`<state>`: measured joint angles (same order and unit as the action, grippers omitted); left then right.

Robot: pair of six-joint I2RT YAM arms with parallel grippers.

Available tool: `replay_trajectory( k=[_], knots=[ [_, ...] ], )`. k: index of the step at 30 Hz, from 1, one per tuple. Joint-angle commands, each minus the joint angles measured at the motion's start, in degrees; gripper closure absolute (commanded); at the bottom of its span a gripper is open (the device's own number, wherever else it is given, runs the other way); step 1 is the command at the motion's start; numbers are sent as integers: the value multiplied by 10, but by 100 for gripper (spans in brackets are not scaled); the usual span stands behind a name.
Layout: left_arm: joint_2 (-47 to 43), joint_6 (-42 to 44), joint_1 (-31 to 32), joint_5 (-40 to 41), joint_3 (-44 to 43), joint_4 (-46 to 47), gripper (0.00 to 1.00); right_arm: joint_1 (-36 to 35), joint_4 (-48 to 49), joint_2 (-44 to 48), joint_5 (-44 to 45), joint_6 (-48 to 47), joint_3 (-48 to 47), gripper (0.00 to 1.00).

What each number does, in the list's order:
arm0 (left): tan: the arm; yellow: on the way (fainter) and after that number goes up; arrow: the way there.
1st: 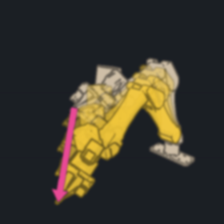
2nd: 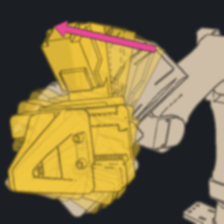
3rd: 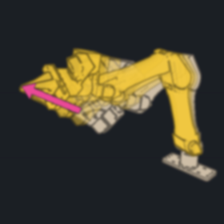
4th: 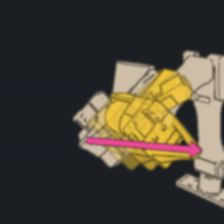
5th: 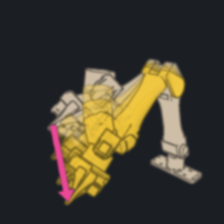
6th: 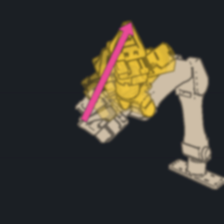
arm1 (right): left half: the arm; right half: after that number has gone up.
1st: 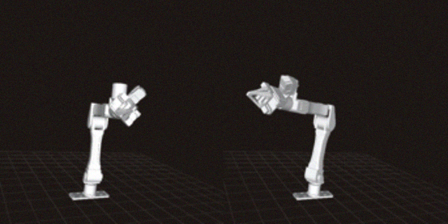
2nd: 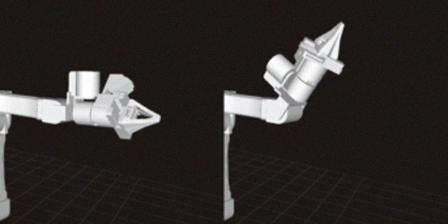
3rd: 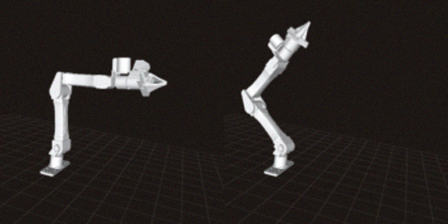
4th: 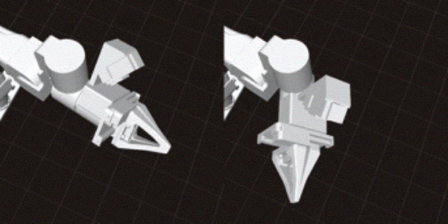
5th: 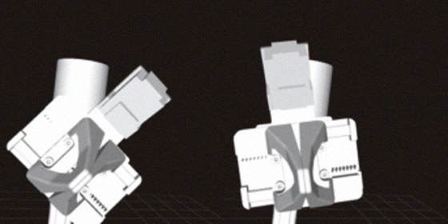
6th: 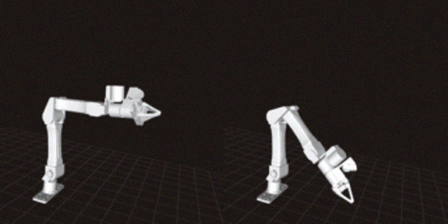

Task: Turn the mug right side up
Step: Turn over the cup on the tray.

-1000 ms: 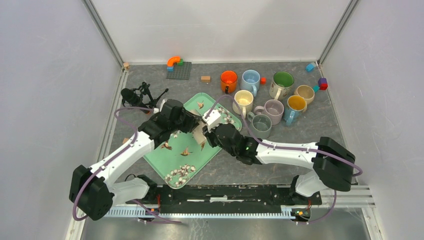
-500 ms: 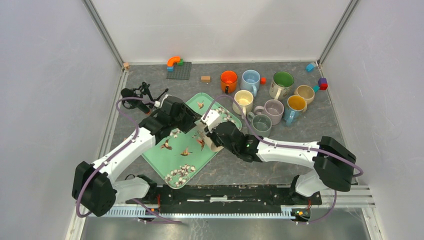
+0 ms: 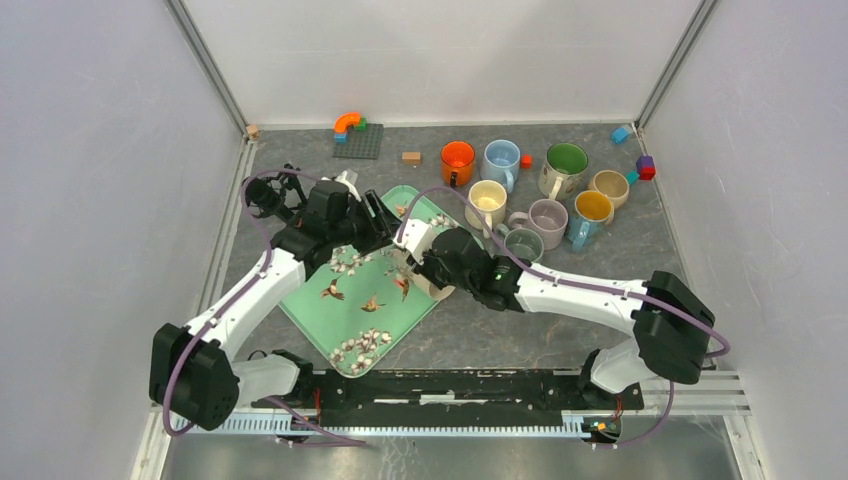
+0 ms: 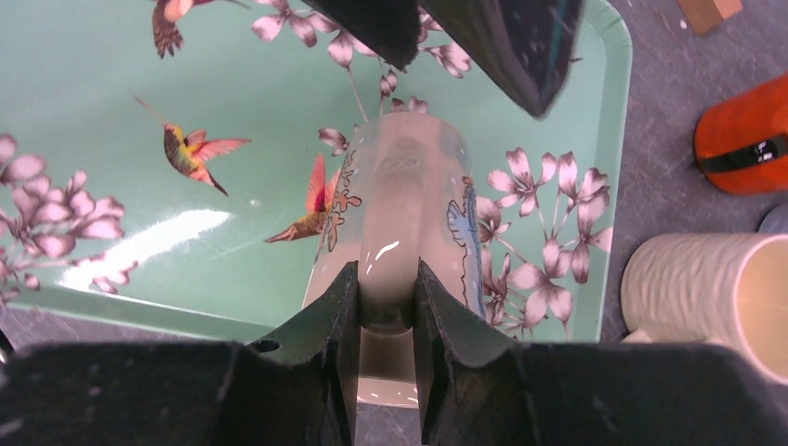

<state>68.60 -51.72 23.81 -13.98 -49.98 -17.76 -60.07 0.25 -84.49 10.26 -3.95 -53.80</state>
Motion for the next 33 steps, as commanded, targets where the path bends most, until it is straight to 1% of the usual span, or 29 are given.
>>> replay_trajectory(
  k=[1,4,6,10,12,14,16,17,21,26,28,30,33],
  knots=[
    [-9,140,-3,-83,-42,-25,31,10,1,22,-71,-90,-45,100],
    [-17,185,-8,-104,-62,-55,29,24,-1,20,-101,-110,-43,100],
    [-17,218,-7,-116,-80,-79,28,36,-2,22,-138,-119,-38,100],
    [-11,294,-9,-88,-110,-148,26,57,1,30,-180,-136,-19,100],
    [-12,326,-16,-72,-109,-159,25,67,14,37,-201,-141,-7,100],
    [-22,354,-23,-89,-90,-130,26,78,26,43,-223,-146,6,100],
    [-45,388,-23,-113,-60,-83,26,87,34,49,-240,-151,14,100],
    [-58,410,-23,-112,-47,-62,25,92,36,50,-249,-156,18,100],
    [-77,550,-21,-131,-15,-29,25,104,37,47,-279,-168,20,100],
    [-55,709,36,-130,-1,-37,29,105,29,36,-291,-180,13,100],
    [-44,769,66,-104,13,-32,29,107,30,38,-296,-182,13,100],
    [-31,807,85,-93,22,-22,29,109,31,40,-299,-184,14,100],
    [-13,817,97,-108,31,9,29,112,39,47,-302,-184,24,100]
  ],
)
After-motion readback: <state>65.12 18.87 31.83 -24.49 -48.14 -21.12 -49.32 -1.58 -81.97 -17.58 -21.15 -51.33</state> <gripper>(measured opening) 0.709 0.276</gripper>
